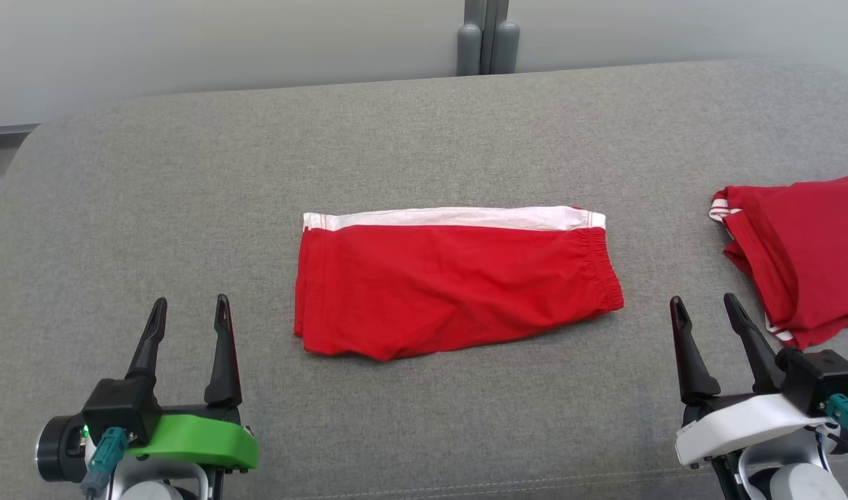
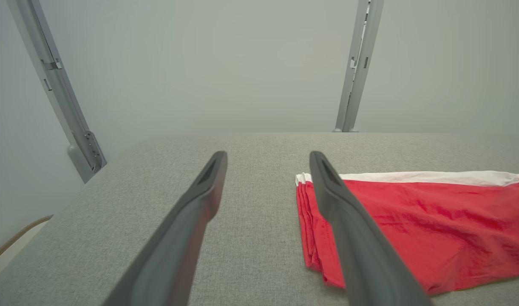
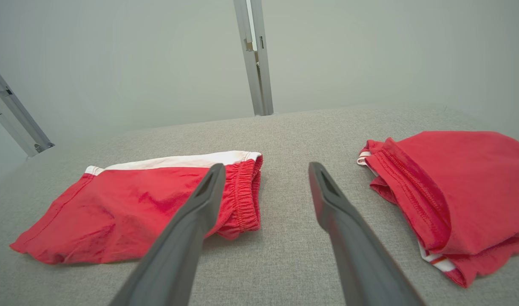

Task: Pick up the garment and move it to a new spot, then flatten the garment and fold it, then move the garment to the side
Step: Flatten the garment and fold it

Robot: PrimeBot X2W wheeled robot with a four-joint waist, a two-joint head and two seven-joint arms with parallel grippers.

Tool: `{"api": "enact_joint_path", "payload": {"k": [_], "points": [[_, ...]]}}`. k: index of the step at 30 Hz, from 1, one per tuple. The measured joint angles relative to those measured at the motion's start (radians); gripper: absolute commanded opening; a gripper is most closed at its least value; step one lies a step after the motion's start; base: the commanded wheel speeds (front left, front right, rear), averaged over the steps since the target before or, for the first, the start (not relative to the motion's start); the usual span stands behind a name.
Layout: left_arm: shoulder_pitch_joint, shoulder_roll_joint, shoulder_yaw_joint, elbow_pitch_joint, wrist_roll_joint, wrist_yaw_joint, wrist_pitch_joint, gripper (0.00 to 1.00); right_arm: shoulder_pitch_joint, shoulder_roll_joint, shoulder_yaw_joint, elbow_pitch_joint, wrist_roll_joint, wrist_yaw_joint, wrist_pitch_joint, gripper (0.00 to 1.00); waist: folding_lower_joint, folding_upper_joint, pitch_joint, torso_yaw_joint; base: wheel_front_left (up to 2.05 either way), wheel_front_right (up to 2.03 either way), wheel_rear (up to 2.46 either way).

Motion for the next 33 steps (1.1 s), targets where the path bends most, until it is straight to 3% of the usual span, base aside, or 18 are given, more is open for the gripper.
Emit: {"api": "enact_joint_path", "payload": {"k": [12, 24, 32, 33], "points": [[-0.021, -0.024, -0.019, 0.005, 0.002, -0.015, 0.000, 1.00, -0.051, -0.023, -0.026, 0.038, -0.002, 0.000, 0.031, 1.00, 0.0000, 0.0000, 0.024, 0.064, 0.00, 0.00, 0.00], [-0.079, -0.089, -0.025, 0.029, 0.028, -0.062, 0.000, 1.00, -0.219, -0.093, -0.003, 0.367, 0.030, 0.000, -0.006, 1.00, 0.0000, 0.0000, 0.089, 0.187, 0.00, 0.00, 0.00], [-0.093, -0.121, 0.001, 0.034, 0.065, -0.090, 0.000, 1.00, -0.311, -0.101, 0.022, 0.540, 0.050, 0.000, -0.021, 1.00, 0.0001, 0.0000, 0.154, 0.219, 0.00, 0.00, 0.00], [-0.101, -0.124, 0.003, 0.035, 0.072, -0.094, 0.000, 1.00, -0.324, -0.100, 0.027, 0.555, 0.053, 0.000, -0.029, 0.79, 0.0001, 0.0000, 0.161, 0.219, 0.00, 0.00, 0.00]]}}
